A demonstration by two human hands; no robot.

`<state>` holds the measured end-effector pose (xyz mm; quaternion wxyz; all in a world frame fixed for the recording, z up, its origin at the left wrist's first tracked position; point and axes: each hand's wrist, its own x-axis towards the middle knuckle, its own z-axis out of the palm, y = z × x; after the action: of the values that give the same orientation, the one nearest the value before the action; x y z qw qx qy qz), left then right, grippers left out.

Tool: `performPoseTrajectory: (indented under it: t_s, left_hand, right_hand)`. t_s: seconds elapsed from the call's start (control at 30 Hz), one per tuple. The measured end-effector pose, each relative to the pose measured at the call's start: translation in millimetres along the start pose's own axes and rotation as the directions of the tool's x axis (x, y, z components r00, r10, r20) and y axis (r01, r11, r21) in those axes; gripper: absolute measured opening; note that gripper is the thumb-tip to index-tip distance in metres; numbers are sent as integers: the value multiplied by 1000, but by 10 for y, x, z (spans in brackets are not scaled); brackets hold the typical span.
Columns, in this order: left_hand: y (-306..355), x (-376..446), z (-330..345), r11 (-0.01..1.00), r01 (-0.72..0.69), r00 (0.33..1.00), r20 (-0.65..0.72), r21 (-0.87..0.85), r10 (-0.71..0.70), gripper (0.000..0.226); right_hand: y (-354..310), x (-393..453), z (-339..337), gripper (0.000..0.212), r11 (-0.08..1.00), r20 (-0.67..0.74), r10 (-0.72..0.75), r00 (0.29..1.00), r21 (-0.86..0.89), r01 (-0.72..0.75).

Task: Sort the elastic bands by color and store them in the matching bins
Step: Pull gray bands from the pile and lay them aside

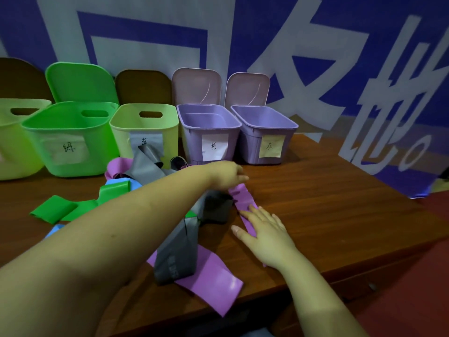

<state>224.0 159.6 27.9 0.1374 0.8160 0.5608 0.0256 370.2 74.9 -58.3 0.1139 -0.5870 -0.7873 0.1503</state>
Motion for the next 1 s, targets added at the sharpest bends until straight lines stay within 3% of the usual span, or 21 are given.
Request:
performPoseTrajectory:
  t_s: [0.1,0.17,0.3,0.37,0.43,0.53,0.63,0.77,0.83,1.0]
  left_hand:
    - [-9,-359,-113,984,-94,977,-202,-151,63,42]
    - [-91,-663,-75,979,-134,966,-239,-151,95,40]
    - [-378,-1146,187,994,-101,960,-258,41,108,40]
    - [-500,-1230,350,997,-58,924,-375,44,70,40]
    - [-542,-1238,488,999,-6,846,-533,-42,-17,36]
    - [-472,-1213,596,989,116,762,-631,-90,-147,36]
    - [-411,-1157,653,987,153,797,-584,-52,-154,39]
    - [-399,-1083,680,980,73,767,-617,-187,-175,24]
    - [-405,-1089,658,960,21,749,-632,-278,-200,15]
    - [-396,-1300,420,916,-124,719,-671,-381,-181,7]
  right_hand:
    - [-19,-6,-82,54,975,-11,49,999,215,-46]
    - [-28,-26,-146,55,931,4,94,996,355,-89]
    - [-163,-49,-148,61,983,-72,40,997,183,-26]
    - [-304,-16,-118,65,985,-114,-17,993,166,36]
    - [-401,50,-61,65,987,-166,-80,983,123,101]
    - [-449,135,12,42,984,-271,-102,957,114,137]
    - [-435,177,39,17,970,-380,-110,919,161,183]
    - [-463,157,-28,10,953,-439,-109,892,210,219]
    - [-485,131,-84,14,940,-478,-113,871,232,249]
    - [-654,126,-287,61,875,-405,-170,899,357,326]
